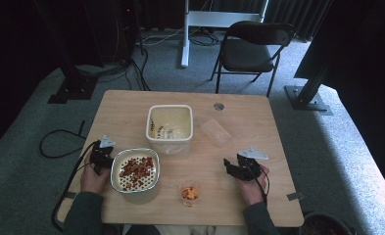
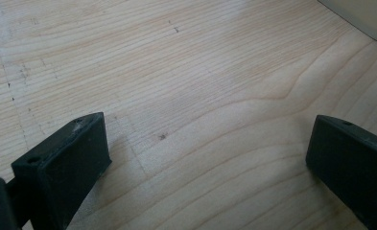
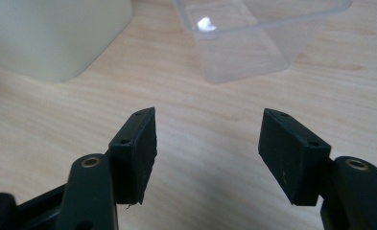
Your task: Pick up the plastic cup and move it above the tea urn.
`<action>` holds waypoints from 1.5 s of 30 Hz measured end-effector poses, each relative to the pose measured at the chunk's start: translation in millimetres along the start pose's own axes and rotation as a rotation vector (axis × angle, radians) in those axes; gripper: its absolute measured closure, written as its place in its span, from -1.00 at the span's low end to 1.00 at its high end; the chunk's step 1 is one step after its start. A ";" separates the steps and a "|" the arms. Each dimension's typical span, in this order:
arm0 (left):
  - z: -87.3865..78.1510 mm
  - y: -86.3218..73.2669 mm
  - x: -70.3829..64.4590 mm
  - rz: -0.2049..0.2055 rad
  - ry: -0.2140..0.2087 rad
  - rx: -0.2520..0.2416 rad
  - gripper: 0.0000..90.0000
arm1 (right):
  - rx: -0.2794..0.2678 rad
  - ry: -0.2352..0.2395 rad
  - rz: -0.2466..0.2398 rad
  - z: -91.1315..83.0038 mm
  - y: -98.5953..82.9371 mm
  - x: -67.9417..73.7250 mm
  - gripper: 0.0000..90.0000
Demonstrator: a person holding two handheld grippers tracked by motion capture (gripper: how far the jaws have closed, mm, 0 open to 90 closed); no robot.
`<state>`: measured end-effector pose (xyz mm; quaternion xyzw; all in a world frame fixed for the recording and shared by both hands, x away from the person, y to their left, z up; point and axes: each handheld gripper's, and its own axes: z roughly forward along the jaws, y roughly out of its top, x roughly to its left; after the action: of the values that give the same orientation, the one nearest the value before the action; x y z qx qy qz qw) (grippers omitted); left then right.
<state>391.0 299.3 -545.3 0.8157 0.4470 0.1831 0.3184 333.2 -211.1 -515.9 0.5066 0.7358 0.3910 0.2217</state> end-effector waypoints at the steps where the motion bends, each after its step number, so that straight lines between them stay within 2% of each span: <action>1: 0.0 0.0 0.0 0.000 0.000 0.000 -0.97 | -0.006 -0.009 0.003 0.4 2.1 -0.8 -0.14; 6: 0.0 0.0 0.0 0.000 0.000 0.000 -0.97 | -0.032 -0.028 0.019 1.4 15.6 -7.5 -0.13; 8: 0.1 0.1 0.0 0.000 0.000 0.000 -0.97 | -0.072 -0.060 0.034 0.1 31.6 -19.3 -0.09; 12: 0.2 0.1 0.0 -0.001 0.000 -0.001 -0.96 | -0.081 -0.072 0.050 1.3 41.7 -27.7 -0.06; 14: 0.2 0.1 0.0 0.000 0.000 0.000 -0.97 | -0.094 -0.095 0.072 9.0 60.2 -46.3 0.08; 16: 0.1 0.1 -0.1 -0.001 0.000 0.000 -0.96 | -0.095 -0.099 0.077 11.3 63.9 -51.1 0.10; 18: 0.2 0.2 0.0 -0.001 0.001 0.000 -0.96 | -0.087 -0.113 0.088 16.9 70.9 -60.1 0.13; 20: 0.2 0.2 0.0 -0.001 0.001 0.000 -0.96 | -0.055 -0.112 0.103 28.5 78.6 -72.1 0.15; 22: 0.3 0.3 0.0 -0.001 0.002 0.000 -0.96 | -0.043 -0.116 0.102 31.9 79.9 -74.4 0.16; 26: 0.4 0.4 -0.1 -0.001 0.003 0.000 -0.96 | 0.024 -0.106 0.107 55.0 81.9 -85.7 0.26; 28: 0.4 0.4 -0.1 -0.002 0.003 0.000 -0.96 | 0.036 -0.100 0.109 58.0 81.5 -86.6 0.27; 29: 0.4 0.4 0.0 -0.002 0.003 0.000 -0.96 | 0.070 -0.079 0.113 65.4 79.8 -87.6 0.31; 31: 0.5 0.4 0.0 -0.002 0.003 0.000 -0.96 | 0.080 -0.048 0.128 67.6 78.9 -86.7 0.36; 35: 0.6 0.6 -0.1 -0.003 0.004 -0.001 -0.96 | 0.084 -0.049 0.132 67.3 79.3 -84.5 0.43; 36: 0.6 0.6 -0.1 -0.003 0.004 0.000 -0.96 | 0.094 -0.053 0.158 66.9 80.2 -84.0 0.55; 40: 0.6 0.6 -0.1 -0.003 0.004 0.000 -0.96 | 0.092 -0.054 0.165 67.0 79.8 -85.1 0.75; 45: 0.6 0.6 -0.1 -0.003 0.004 -0.001 -0.96 | 0.053 -0.045 0.204 61.0 79.7 -87.7 0.82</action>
<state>391.7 298.8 -545.3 0.8144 0.4489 0.1841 0.3182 456.9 -255.9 -494.6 0.5933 0.6853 0.3803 0.1836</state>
